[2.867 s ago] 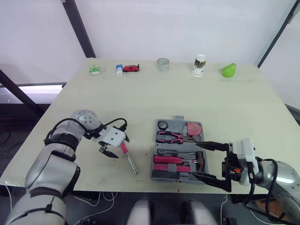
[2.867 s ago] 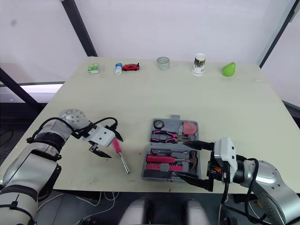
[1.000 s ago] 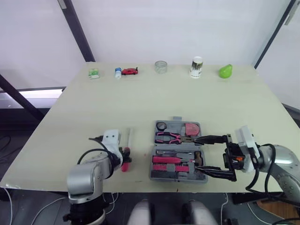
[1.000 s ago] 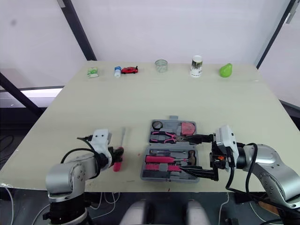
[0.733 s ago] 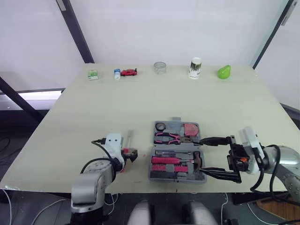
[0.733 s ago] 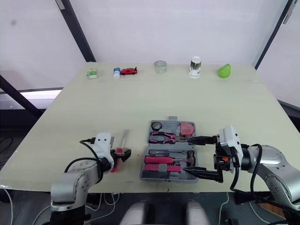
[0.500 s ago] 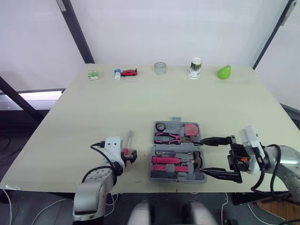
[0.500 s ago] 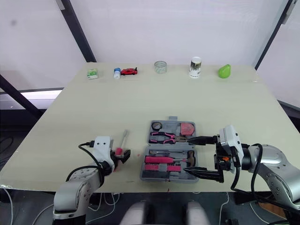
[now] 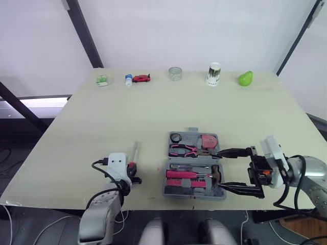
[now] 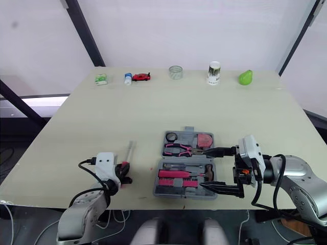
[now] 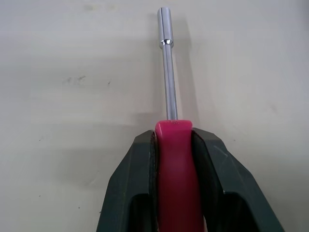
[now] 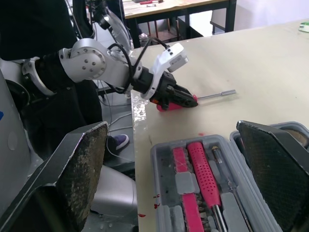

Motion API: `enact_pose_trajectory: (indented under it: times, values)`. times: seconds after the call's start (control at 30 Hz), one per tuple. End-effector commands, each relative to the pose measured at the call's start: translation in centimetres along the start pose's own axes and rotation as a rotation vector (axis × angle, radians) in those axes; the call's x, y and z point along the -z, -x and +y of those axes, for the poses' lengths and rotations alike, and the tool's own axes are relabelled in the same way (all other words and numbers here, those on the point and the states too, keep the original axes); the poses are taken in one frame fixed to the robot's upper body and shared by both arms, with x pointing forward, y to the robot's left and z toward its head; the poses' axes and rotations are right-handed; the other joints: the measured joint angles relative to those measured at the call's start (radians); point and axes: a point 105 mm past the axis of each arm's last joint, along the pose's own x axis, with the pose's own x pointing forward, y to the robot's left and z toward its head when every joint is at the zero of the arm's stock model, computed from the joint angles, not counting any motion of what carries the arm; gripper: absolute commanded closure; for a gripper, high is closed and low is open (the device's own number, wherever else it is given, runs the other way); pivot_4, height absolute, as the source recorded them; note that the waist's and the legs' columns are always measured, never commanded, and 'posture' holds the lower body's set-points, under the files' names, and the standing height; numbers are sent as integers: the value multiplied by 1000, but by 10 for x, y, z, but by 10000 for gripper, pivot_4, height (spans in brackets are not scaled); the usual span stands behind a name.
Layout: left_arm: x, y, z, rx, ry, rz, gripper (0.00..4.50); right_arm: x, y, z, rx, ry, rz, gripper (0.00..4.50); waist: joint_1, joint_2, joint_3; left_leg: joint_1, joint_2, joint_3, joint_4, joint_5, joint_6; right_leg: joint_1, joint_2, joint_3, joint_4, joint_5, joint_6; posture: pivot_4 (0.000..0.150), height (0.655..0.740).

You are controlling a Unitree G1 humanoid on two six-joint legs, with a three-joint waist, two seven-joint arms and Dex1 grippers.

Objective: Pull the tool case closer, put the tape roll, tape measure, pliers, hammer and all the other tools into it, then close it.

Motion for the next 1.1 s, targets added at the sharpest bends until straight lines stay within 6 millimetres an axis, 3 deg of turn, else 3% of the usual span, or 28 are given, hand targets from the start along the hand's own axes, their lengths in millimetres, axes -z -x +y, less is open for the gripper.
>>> enact_pose_trajectory:
  times: [0.03, 0.13, 0.27, 0.47, 0.67, 1.1]
  values:
    - [-33, 18, -20, 194, -87, -138, 38870, -6, 2, 4, -1, 28, -16, 0, 0, -3, 2, 0, 0, 0, 0, 0, 0, 0, 0, 0, 0, 0, 0, 1500, 7400]
    - [-49, 41, -47, 467, -180, -165, 38870, -3, 8, 4, 9, 22, -2, 0, 2, -4, 4, -1, 2, -1, -1, 0, 0, 0, -1, -1, -1, 0, -1, 1500, 7400]
    - [-48, 68, -70, 820, -364, -53, 38870, 3, 21, 5, 32, 12, 42, 0, 3, -2, 5, -1, 5, 3, -3, 0, 0, 0, -2, 0, -5, -1, -1, 1500, 7400]
    - [-41, 82, -82, 1079, -590, 116, 38870, 12, 39, 11, 62, 1, 109, 0, 3, -2, 5, 0, 5, 6, -9, 0, 0, 0, -1, 1, -10, 0, -1, 1500, 7400]
    - [-33, 75, -100, 1164, -707, 287, 38870, 17, 54, 20, 88, -17, 172, 0, 7, -2, 6, 0, 2, 8, -12, 0, 0, -1, 1, 1, -12, 0, 1, 1500, 7400]
    - [-24, 48, -143, 1166, -901, 385, 38870, 14, 85, 15, 120, 7, 270, 0, 2, -3, 7, 0, 0, 9, -11, 0, 0, 0, 1, 2, -12, 1, 4, 1500, 7400]
